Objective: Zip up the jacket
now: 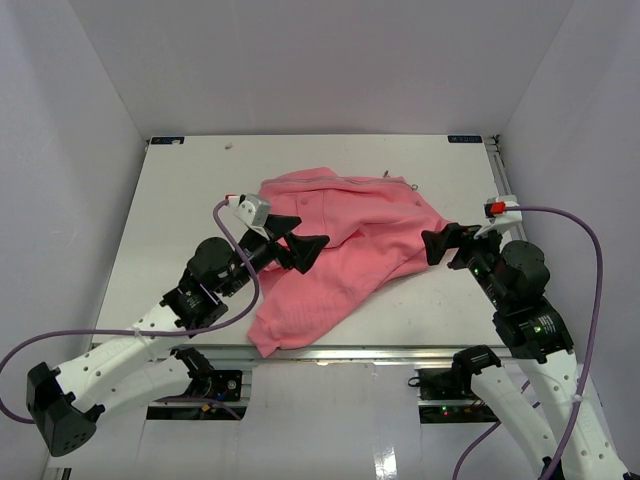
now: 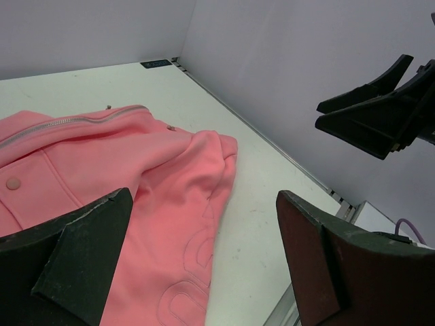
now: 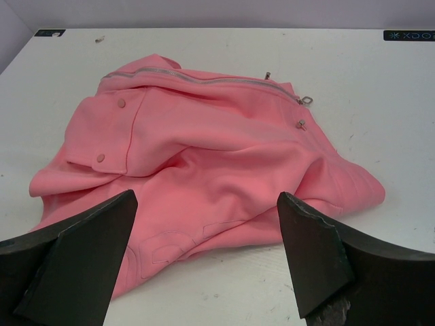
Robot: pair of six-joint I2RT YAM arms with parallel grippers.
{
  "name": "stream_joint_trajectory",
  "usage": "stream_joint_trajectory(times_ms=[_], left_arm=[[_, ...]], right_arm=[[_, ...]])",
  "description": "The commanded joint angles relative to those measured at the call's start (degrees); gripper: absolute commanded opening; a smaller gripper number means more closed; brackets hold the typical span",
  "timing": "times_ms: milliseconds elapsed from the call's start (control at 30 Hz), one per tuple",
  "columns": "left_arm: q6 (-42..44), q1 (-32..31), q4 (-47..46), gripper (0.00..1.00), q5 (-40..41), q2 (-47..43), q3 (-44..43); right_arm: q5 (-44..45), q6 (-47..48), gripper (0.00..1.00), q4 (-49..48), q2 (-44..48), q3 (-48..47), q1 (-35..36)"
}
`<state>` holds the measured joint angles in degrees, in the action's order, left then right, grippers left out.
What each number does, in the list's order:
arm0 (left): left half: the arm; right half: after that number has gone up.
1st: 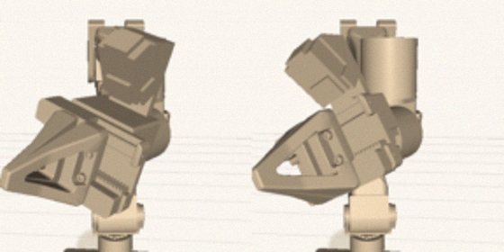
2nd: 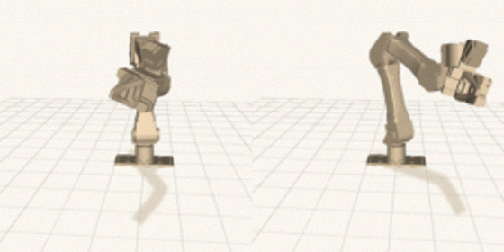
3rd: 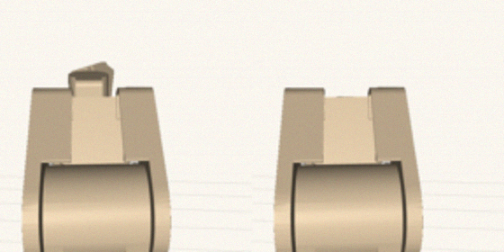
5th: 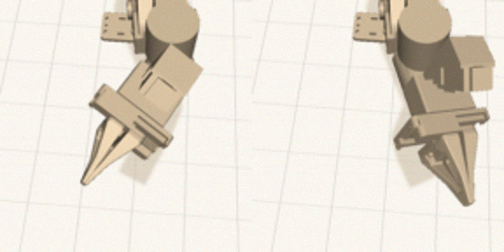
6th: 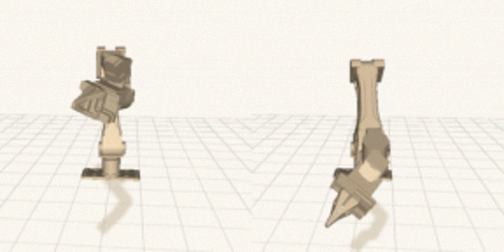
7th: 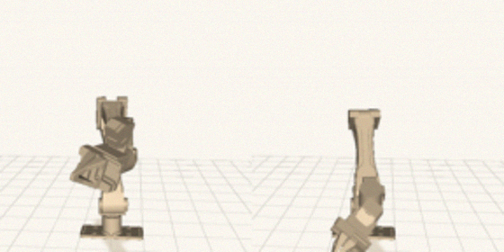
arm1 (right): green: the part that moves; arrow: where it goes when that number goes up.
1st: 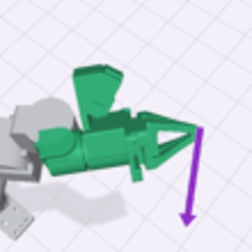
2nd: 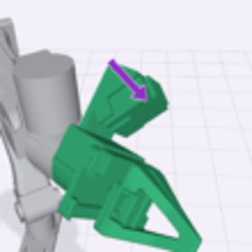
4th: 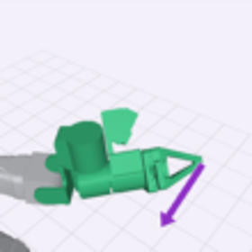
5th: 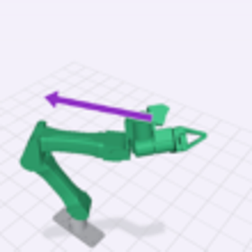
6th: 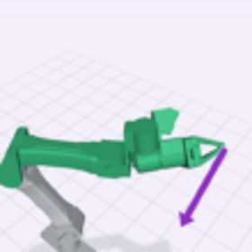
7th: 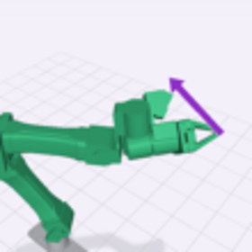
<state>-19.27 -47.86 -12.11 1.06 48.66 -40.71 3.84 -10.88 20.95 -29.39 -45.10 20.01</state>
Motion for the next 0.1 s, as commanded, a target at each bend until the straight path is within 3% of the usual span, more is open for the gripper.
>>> stream_joint_trajectory(times_ms=[0, 67], left_arm=[[0.3, -0.4, -1.2, 0.98, 0.1, -0.3, 0.2], [0.4, -0.3, -1.2, 0.98, -0.1, -0.3, 0.1]], right_arm=[[-0.6, 0.9, 0.9, -1.3, 0.2, -0.2, 0.2], [-0.3, 0.9, 0.9, -0.9, 0.2, -0.5, 0.2]])
